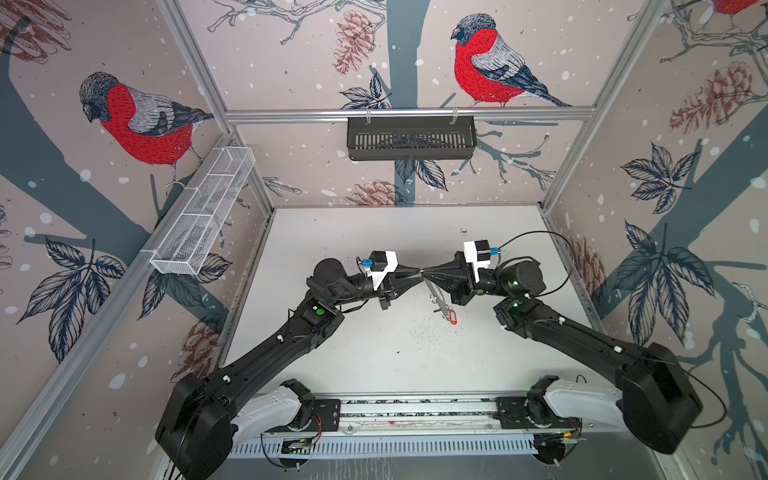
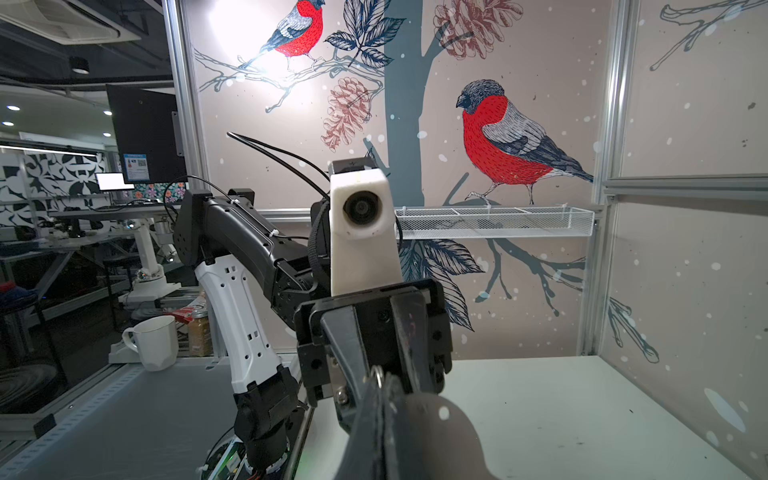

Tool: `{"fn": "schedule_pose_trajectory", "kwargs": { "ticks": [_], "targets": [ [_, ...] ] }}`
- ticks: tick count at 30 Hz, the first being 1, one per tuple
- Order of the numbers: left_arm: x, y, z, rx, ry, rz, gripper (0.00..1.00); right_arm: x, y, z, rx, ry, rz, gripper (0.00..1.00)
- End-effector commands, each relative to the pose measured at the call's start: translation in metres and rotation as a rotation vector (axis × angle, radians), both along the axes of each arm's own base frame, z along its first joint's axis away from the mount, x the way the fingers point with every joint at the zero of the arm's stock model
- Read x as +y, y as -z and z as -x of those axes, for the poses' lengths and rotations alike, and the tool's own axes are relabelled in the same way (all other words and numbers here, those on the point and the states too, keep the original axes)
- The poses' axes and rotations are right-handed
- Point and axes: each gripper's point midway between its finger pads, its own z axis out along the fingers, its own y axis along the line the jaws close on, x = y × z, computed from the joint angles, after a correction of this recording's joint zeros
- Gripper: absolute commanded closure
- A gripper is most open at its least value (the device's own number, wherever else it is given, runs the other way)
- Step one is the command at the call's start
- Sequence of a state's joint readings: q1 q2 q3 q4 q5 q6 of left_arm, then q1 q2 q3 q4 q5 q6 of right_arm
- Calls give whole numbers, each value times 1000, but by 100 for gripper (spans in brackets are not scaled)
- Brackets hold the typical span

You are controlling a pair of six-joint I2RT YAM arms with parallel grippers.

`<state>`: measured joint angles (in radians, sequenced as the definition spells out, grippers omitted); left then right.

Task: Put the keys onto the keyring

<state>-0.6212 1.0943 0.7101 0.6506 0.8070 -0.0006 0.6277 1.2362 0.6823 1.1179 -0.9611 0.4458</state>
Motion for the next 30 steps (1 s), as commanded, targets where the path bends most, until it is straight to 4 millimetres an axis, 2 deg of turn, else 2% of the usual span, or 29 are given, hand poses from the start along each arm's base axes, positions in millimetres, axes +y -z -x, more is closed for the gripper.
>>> {"fn": "schedule_pose_trajectory", "kwargs": {
  "ticks": [1,10,12,16,23,30],
  "targets": [
    [3,-15,4,-49,0,52,79,-1,-8,8,-24,-31,-33,100],
    [6,-17,12,-67,14,69,82,-1,-7,6,-17,-14,-42,100],
    [6,-17,13,-71,19,69,83,3,0,0,5,-11,-29,100],
    [7,-18,15,-76,27,69,83,5,1,-2,9,-8,-29,100],
    [6,-17,13,-75,21,69,83,9,3,0,7,-25,-17,100],
    [8,-19,11,-82,-1,78,94,14,9,2,14,-50,16,100]
  ]
}}
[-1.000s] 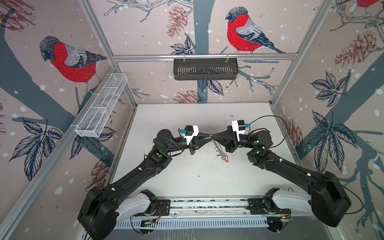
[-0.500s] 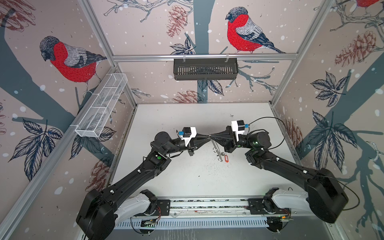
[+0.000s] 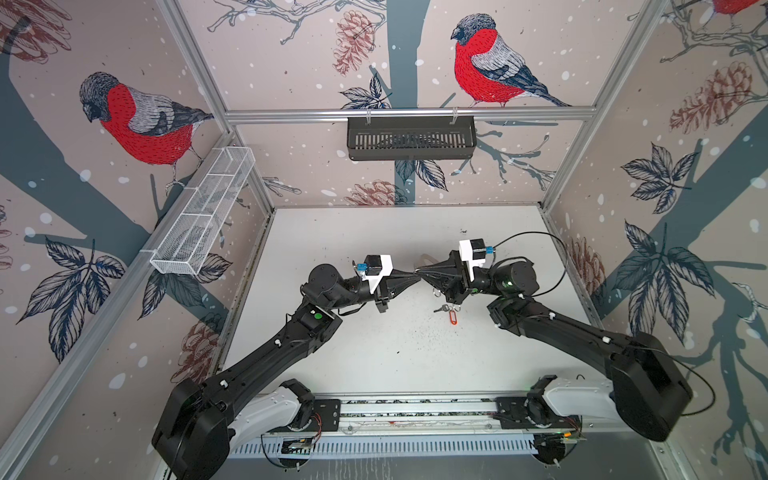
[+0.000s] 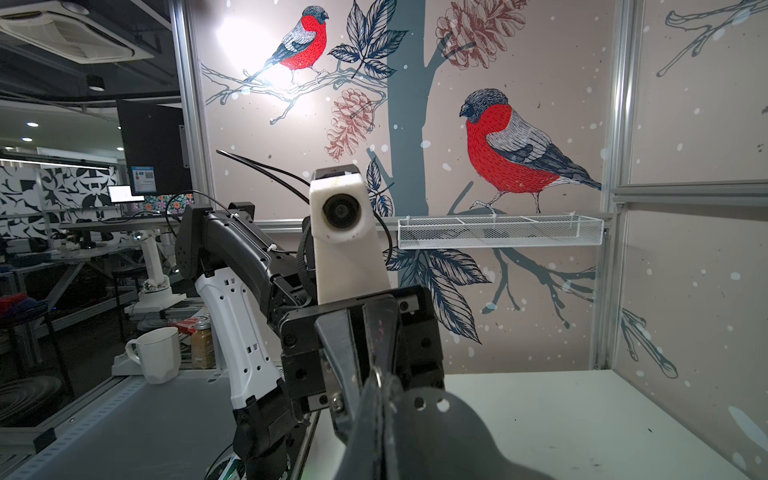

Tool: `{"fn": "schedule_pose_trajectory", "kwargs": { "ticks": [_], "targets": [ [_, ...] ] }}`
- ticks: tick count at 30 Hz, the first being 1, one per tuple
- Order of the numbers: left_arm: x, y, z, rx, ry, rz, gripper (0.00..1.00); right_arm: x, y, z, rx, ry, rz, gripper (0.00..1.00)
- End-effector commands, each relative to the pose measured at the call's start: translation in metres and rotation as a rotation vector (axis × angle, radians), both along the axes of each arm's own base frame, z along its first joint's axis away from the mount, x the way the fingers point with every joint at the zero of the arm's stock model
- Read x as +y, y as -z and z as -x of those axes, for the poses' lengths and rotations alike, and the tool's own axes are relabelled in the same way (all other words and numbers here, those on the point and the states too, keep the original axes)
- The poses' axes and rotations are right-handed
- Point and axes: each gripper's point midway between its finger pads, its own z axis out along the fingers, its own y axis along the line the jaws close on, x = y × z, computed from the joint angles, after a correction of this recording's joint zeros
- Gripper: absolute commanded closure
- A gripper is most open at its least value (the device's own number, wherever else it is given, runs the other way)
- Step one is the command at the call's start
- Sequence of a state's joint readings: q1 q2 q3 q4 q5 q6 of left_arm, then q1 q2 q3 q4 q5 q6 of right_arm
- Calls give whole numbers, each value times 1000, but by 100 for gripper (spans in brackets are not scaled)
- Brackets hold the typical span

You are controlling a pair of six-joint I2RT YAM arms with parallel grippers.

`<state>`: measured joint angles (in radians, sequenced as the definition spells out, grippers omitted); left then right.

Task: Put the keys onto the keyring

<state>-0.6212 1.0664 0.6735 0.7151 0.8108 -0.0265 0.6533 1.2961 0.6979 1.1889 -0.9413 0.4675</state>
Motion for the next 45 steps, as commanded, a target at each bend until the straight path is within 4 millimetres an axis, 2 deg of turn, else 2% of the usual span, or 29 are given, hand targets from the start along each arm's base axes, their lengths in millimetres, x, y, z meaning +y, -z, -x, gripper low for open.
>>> {"fn": "schedule_pose_trajectory", "kwargs": {
  "ticks": [1,6,17,20,28,36,39,43,45],
  "targets": [
    [3,-14,3,-63,-12,44,94,4,9,5,9,-37,41,100],
    [8,-17,2,-77,-46,55,94,6,17,6,21,-48,67,100],
    [10,-18,1,-81,-68,64,83,8,24,5,32,-48,94,100],
    [10,-18,0,-79,-73,63,85,9,26,5,34,-51,97,100],
    [11,-19,-6,-70,-107,60,100,10,30,3,40,-49,111,100],
    [7,-12,-22,0,-152,-15,100,10,32,-2,39,-6,136,99],
    [6,-9,-25,25,-163,-46,100,8,33,-5,32,17,145,90],
    [7,-4,-30,62,-192,-77,100,6,38,-11,41,43,160,87],
    [8,-1,-32,79,-197,-89,100,4,39,-13,44,50,162,83]
  ]
}}
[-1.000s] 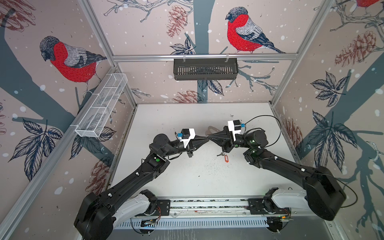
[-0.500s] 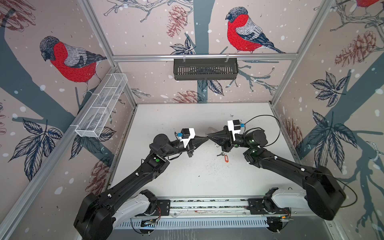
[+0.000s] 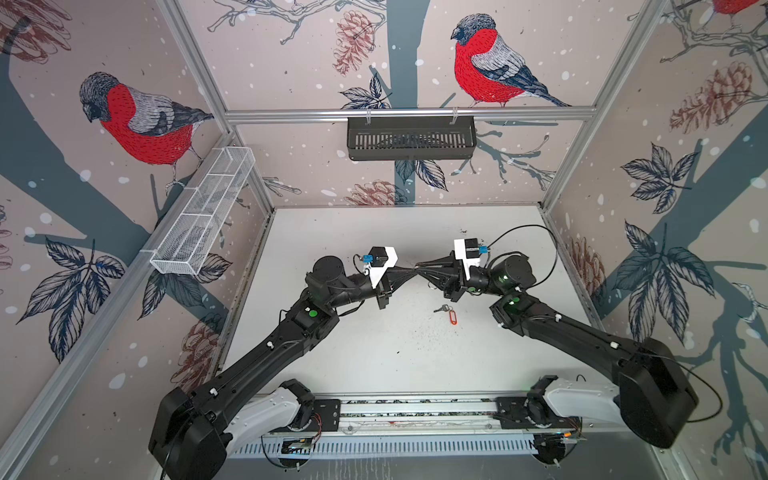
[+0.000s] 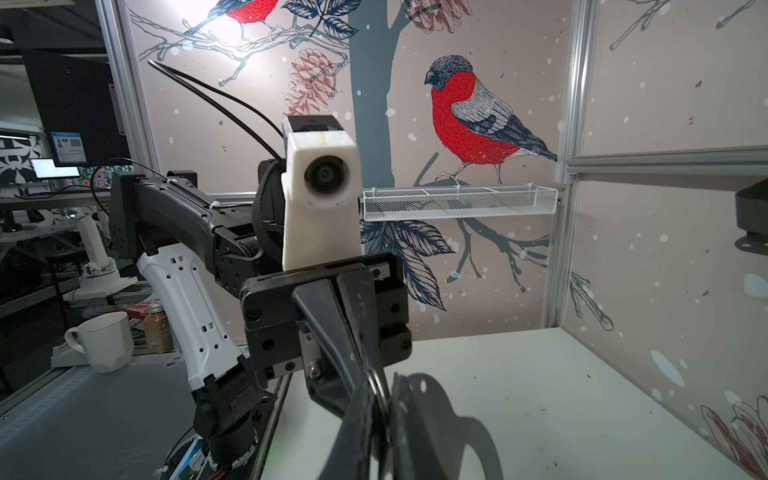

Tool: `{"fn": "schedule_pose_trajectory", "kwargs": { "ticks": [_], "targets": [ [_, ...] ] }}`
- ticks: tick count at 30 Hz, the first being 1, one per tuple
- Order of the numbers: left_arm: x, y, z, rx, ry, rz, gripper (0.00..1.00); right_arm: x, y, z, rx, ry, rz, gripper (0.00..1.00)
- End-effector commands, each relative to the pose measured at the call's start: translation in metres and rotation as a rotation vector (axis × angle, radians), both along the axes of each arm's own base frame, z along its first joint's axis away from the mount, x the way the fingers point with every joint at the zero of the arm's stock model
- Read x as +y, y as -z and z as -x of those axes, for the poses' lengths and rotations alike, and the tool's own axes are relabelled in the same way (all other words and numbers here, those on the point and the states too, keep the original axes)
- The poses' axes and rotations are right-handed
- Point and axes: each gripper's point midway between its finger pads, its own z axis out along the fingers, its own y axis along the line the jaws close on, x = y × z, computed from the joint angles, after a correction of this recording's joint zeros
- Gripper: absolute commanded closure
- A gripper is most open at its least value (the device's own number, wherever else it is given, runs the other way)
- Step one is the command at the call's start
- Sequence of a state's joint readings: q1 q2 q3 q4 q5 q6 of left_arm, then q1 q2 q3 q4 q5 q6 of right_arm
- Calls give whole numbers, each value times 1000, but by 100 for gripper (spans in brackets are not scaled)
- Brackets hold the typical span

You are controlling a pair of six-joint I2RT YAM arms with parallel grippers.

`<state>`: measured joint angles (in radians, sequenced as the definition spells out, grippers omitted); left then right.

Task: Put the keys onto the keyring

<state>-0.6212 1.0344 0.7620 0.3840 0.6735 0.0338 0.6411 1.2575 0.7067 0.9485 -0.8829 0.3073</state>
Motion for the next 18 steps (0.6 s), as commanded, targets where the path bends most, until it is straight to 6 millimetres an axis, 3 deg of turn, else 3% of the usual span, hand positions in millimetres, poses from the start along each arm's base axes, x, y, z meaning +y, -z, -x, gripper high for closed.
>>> {"fn": "schedule_pose_trajectory", "kwargs": {
  "ticks": [1,5,11,12,18],
  "targets": [
    [3,-13,-8,-40,-54,17,100,2,19,6,38,-53,68,79],
    [2,-8,-9,-25,-53,-1,100,1,21,5,41,-49,72,78],
    [1,-2,-9,-23,-48,-50,100,1,26,-2,43,-26,100,65],
    [1,0,-10,-20,-50,-64,100,-3,18,0,23,-16,92,65],
    [2,13,-19,17,-80,-173,100,-14,20,-10,12,54,130,57]
  ]
}}
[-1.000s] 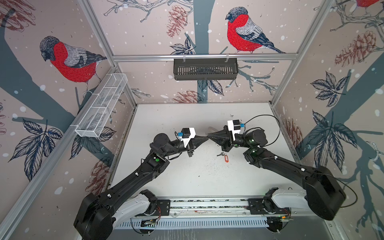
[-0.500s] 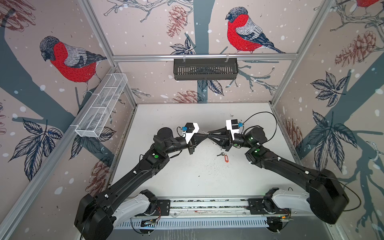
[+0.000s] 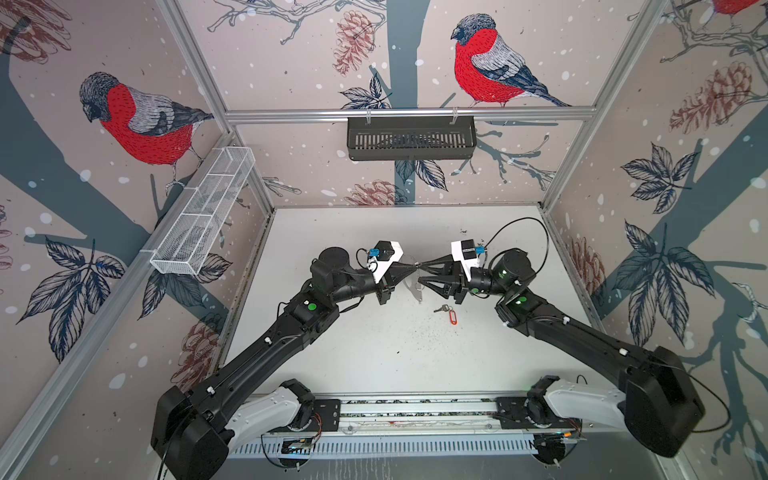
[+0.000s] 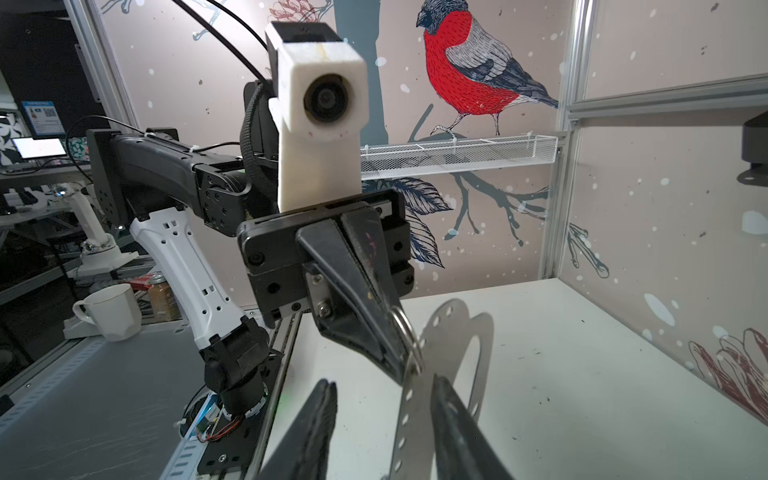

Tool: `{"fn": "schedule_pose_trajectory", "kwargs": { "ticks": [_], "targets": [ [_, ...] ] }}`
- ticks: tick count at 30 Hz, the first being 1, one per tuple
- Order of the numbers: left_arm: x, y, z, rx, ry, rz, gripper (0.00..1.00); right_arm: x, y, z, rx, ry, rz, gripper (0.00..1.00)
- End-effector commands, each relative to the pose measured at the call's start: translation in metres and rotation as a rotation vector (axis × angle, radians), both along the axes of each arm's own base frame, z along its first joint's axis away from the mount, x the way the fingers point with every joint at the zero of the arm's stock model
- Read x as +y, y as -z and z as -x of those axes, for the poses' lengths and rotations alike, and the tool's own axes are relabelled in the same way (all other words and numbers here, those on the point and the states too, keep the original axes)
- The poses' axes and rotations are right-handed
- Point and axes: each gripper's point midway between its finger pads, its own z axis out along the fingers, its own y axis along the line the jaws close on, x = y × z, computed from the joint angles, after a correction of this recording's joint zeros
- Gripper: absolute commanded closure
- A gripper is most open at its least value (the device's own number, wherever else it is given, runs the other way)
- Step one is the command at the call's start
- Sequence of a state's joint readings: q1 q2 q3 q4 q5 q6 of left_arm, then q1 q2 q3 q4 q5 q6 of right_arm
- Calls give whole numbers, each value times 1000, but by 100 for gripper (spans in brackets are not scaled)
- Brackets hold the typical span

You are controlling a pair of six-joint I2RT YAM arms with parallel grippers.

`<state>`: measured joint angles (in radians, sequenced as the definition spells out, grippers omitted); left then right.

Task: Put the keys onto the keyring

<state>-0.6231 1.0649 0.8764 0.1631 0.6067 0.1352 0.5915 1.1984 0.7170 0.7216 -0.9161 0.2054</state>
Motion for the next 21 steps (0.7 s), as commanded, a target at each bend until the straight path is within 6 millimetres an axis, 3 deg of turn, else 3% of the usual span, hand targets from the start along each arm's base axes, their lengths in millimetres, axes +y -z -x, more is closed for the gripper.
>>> {"fn": "schedule_pose_trajectory", "kwargs": {
  "ticks": [1,5,12,21],
  "targets": [
    [2,12,-6,18,-25,-81,100,-4,4,-5,-9,39,41,56],
    [1,29,-20,88,-70,-171,100,-9,8,-11,-8,85,76,55],
    [1,42,-41,177,-141,-277,100,-23,17,-27,-6,192,115,55],
    [2,61,-42,278,-130,-431,100,-31,29,-41,-29,239,146,58]
  ]
}}
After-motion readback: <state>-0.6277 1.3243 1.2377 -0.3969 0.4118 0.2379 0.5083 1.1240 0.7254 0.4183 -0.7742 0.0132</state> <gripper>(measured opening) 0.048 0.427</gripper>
